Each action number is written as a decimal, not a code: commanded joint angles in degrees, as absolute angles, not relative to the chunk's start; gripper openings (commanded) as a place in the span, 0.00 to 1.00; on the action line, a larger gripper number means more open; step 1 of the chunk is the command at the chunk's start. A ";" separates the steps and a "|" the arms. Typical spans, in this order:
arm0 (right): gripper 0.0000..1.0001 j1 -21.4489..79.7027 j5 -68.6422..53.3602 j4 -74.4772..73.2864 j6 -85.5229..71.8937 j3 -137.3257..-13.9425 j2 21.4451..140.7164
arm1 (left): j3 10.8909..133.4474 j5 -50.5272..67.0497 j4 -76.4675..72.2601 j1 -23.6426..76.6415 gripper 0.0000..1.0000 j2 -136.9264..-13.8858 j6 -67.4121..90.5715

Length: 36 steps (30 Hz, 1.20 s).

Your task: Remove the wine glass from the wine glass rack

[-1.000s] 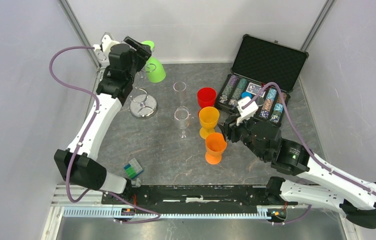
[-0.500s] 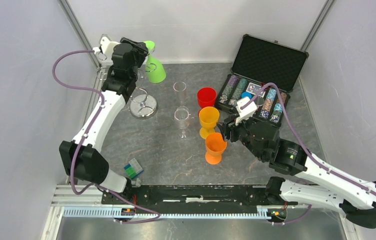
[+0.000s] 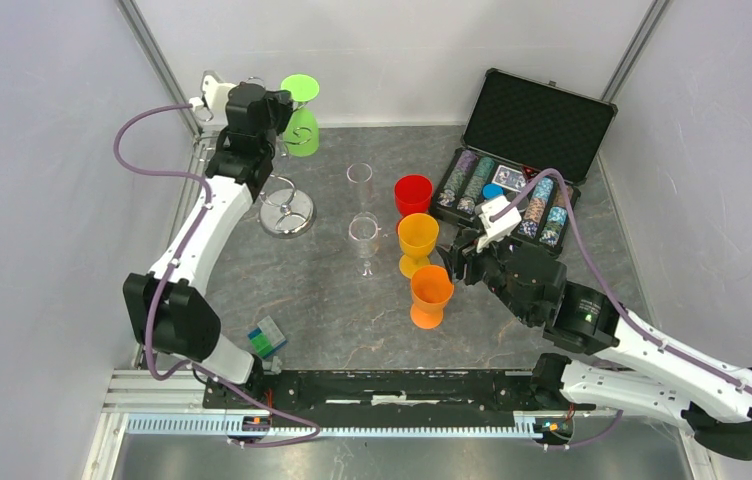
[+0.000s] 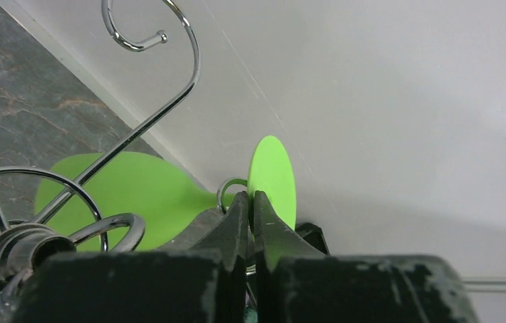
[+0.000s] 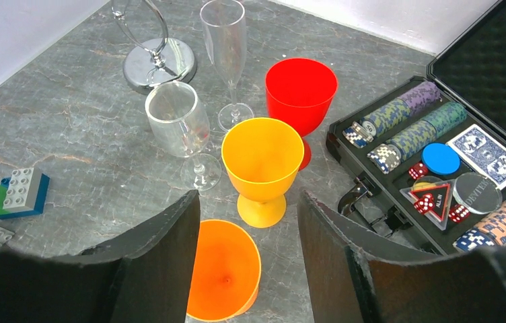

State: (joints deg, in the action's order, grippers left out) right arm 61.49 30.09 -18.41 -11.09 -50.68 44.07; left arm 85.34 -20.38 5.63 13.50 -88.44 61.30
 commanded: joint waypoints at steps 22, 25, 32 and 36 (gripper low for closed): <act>0.60 61.71 30.84 -14.95 -11.85 -48.47 39.78 | 83.29 -4.05 0.18 10.49 0.02 -84.16 74.90; 0.60 61.70 30.80 -14.96 -12.02 -48.26 39.41 | 83.24 -2.54 0.18 10.20 0.02 -84.58 75.33; 0.60 61.70 30.84 -14.96 -12.28 -47.72 38.95 | 81.64 -0.78 -1.36 9.69 0.02 -82.62 74.21; 0.60 61.70 31.02 -15.00 -12.30 -47.48 38.64 | 80.70 2.31 -1.22 8.72 0.02 -81.03 73.16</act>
State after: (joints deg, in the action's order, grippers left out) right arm 61.49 30.09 -16.99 -11.75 -47.86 39.55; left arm 81.23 -2.20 1.78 9.58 -84.33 73.10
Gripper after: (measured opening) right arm 0.600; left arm 0.027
